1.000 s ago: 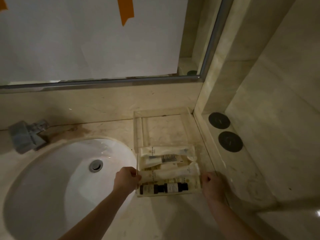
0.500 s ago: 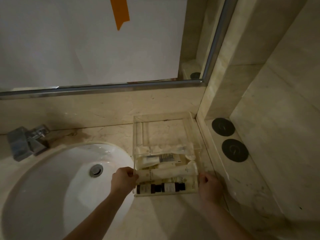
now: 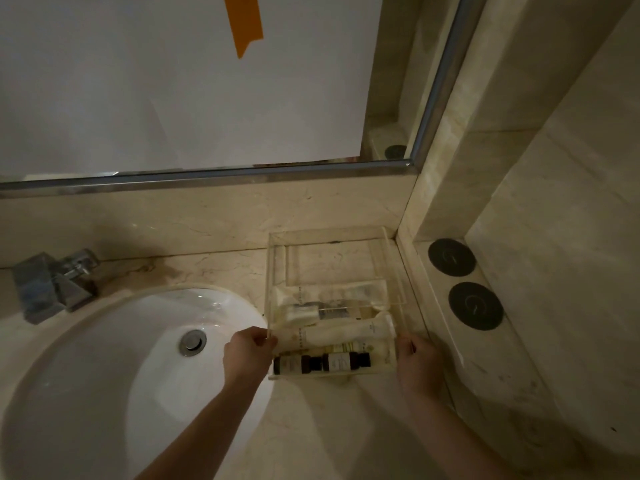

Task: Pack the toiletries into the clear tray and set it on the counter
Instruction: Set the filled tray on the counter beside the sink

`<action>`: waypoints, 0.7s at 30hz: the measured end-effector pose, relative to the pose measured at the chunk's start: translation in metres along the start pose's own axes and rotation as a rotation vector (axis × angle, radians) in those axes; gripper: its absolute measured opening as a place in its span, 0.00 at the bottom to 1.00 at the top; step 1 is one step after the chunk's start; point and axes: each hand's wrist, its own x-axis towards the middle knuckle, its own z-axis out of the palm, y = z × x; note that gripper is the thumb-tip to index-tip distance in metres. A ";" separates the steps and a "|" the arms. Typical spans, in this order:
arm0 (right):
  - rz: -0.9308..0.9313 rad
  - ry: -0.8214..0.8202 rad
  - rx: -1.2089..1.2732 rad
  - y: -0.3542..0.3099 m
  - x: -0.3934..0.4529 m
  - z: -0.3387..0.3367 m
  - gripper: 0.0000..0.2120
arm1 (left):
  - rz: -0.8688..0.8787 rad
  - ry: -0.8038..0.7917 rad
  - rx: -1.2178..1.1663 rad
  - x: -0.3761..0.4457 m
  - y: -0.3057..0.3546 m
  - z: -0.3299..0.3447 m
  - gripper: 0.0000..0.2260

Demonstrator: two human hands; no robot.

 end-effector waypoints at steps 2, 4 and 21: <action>0.032 -0.029 0.015 -0.005 0.007 0.002 0.15 | -0.008 0.009 -0.003 0.006 0.004 0.000 0.05; 0.047 -0.046 0.026 -0.008 0.012 0.003 0.14 | -0.023 0.014 -0.009 0.013 0.007 0.002 0.04; 0.071 0.016 0.016 -0.023 0.011 0.008 0.07 | 0.262 -0.183 0.161 0.016 -0.011 -0.005 0.47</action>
